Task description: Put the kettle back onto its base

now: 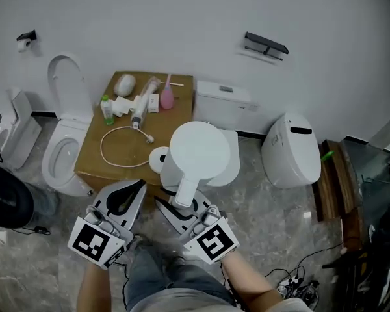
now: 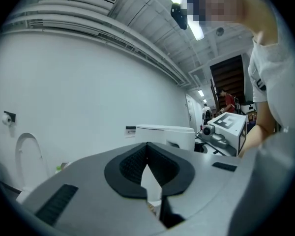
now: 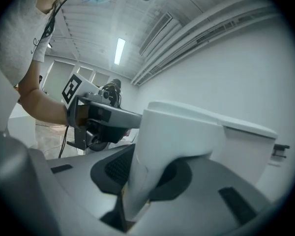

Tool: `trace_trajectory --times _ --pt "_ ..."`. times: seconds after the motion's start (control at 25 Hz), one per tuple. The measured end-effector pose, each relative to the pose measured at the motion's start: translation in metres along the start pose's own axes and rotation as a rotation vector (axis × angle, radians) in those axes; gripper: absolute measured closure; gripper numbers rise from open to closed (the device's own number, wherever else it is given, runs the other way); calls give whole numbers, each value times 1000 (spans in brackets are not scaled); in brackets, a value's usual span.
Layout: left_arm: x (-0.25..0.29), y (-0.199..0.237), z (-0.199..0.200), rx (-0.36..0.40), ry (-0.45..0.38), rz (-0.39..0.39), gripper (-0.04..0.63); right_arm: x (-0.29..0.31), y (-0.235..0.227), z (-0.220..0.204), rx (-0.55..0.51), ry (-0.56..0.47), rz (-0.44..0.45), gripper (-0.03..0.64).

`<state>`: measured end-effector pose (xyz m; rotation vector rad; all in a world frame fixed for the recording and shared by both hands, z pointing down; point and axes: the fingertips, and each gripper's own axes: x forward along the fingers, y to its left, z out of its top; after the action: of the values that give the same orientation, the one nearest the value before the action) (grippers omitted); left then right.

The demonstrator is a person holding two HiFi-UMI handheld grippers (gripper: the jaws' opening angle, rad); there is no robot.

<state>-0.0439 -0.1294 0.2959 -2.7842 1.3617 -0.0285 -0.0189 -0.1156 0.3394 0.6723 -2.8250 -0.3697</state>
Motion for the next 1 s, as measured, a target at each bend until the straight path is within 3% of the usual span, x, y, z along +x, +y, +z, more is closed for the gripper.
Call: trace_trajectory --times 0.6,1.0 --pt "57 110 -67 -7 77 -152 594 117 -53 -84 90 99 -113 532" --pt "71 130 -126 -67 105 -175 594 167 -67 -158 149 142 -138 532"
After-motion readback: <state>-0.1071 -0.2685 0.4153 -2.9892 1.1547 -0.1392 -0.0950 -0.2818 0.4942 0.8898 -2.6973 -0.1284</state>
